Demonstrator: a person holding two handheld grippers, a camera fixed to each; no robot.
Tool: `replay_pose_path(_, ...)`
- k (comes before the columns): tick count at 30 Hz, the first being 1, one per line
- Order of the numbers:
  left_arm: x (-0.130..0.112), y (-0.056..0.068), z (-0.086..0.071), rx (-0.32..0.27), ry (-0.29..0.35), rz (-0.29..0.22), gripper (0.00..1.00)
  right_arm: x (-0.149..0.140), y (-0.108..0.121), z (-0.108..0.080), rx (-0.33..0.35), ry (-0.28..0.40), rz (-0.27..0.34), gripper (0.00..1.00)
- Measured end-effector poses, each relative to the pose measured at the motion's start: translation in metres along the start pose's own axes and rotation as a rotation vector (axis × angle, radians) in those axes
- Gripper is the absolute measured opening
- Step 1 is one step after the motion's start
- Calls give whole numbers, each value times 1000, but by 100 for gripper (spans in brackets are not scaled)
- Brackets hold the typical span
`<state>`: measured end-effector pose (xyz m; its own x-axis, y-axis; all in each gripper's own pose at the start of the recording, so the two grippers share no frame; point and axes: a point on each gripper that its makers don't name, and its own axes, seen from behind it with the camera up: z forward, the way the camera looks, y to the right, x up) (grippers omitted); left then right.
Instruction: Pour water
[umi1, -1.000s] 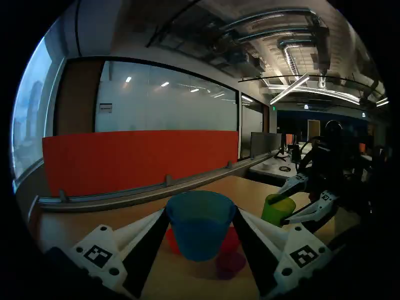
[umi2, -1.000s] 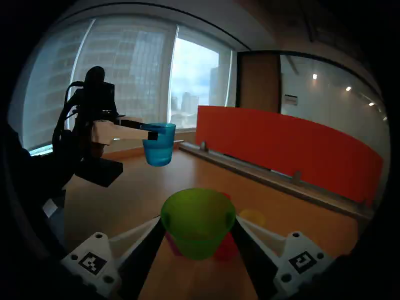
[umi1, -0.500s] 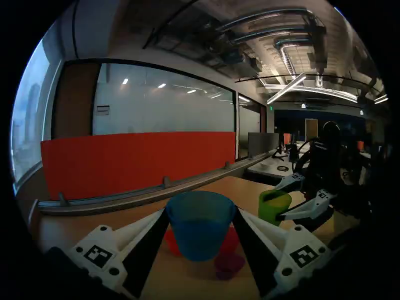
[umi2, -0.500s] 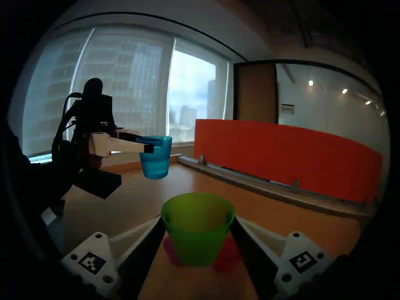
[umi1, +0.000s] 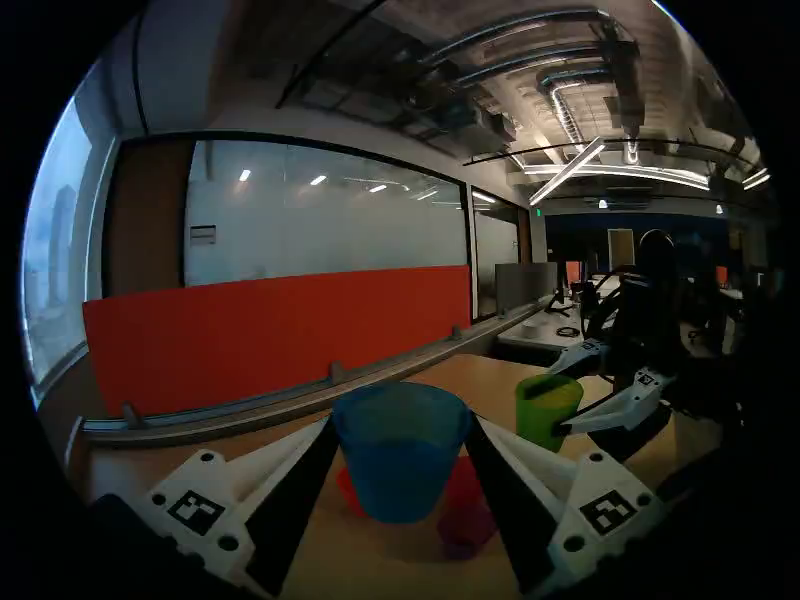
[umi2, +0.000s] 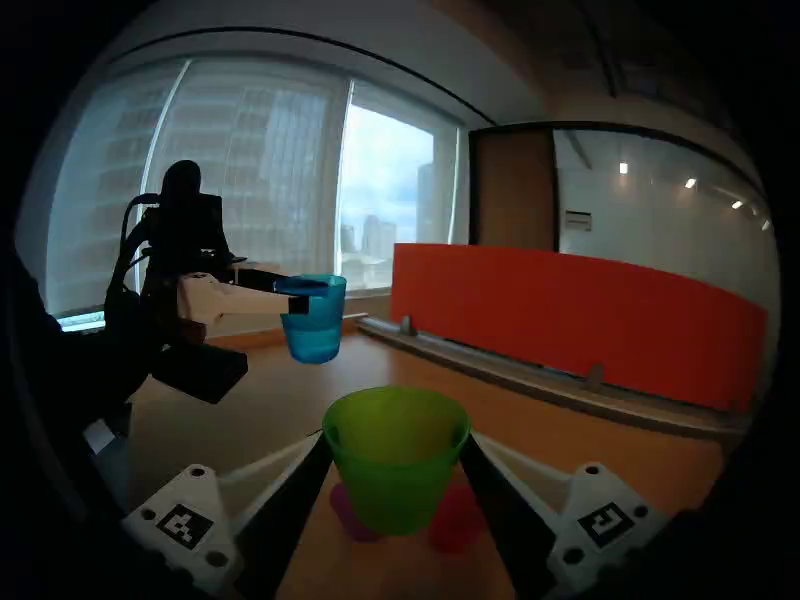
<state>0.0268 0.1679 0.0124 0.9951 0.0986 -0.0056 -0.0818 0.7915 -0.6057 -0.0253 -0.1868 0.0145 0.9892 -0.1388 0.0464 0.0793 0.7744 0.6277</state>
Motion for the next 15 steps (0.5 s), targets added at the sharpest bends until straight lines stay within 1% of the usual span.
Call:
replay_pose_path(3, 4, 0, -2, 3, 9, 19, 87, 2, -3, 2, 12, 2, 5, 91)
replay_pose_path(11, 18, -4, -6, 48, 38, 108, 87, 5, -17, 11, 51, 5, 3, 91)
replay_pose_path(15, 24, -3, -9, 53, 44, 145, 87, 7, -25, 15, 74, 9, 5, 90)
